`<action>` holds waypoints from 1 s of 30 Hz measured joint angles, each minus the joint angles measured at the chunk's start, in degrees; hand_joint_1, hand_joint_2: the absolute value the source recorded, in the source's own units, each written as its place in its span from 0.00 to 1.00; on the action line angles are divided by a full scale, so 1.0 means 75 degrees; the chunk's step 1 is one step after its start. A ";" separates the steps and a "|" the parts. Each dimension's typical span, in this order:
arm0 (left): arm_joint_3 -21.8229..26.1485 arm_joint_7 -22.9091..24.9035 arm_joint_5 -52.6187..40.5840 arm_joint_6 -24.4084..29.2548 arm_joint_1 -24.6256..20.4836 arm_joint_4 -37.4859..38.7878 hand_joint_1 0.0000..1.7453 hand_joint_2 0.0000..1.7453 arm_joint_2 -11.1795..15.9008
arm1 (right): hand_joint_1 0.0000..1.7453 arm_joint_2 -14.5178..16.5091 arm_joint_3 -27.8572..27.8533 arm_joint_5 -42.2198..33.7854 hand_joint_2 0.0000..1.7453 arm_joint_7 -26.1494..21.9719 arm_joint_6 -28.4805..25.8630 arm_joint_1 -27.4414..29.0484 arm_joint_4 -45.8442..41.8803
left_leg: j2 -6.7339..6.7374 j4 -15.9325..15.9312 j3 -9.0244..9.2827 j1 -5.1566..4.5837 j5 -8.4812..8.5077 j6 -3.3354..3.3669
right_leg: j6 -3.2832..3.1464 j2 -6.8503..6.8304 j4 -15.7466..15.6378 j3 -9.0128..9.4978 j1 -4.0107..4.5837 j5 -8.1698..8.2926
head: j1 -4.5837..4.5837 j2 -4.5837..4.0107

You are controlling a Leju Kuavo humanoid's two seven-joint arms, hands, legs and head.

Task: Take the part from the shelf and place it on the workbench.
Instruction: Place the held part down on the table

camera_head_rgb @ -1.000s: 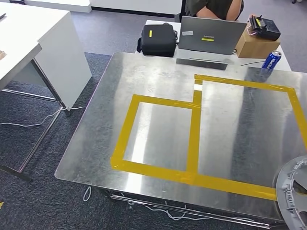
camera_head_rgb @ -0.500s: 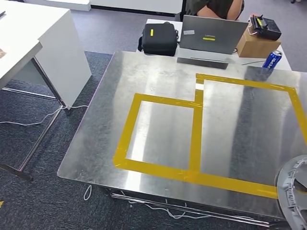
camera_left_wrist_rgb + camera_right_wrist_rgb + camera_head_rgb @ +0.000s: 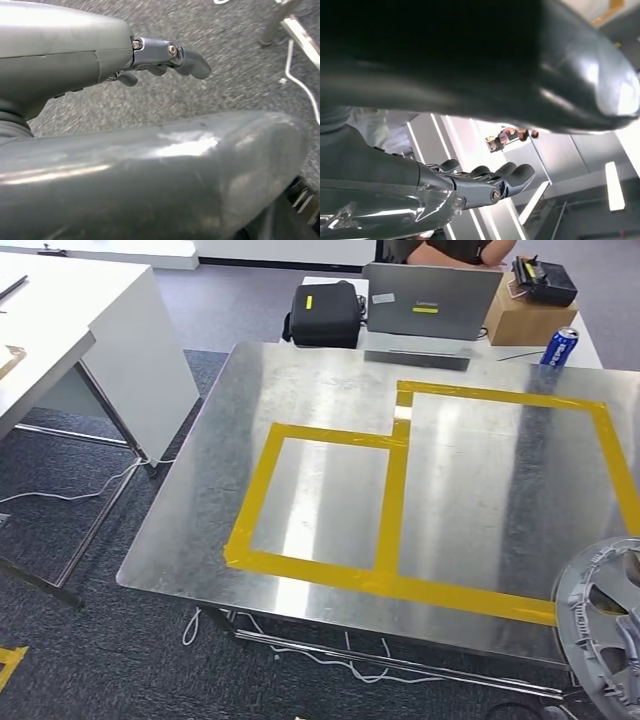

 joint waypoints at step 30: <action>0.0345 0.0161 -0.0401 0.0302 0.0276 -0.0004 0.00 0.00 -0.0104 | 0.00 -0.0273 0.1700 -0.4448 0.00 -0.1239 -0.1750 -0.2779 0.8767 | -0.0048 -0.0391 -0.0233 0.0045 0.0453 -0.0056 | -0.0161 0.0175 -0.0290 0.0458 0.0156 -0.0173 | -0.0122 0.0000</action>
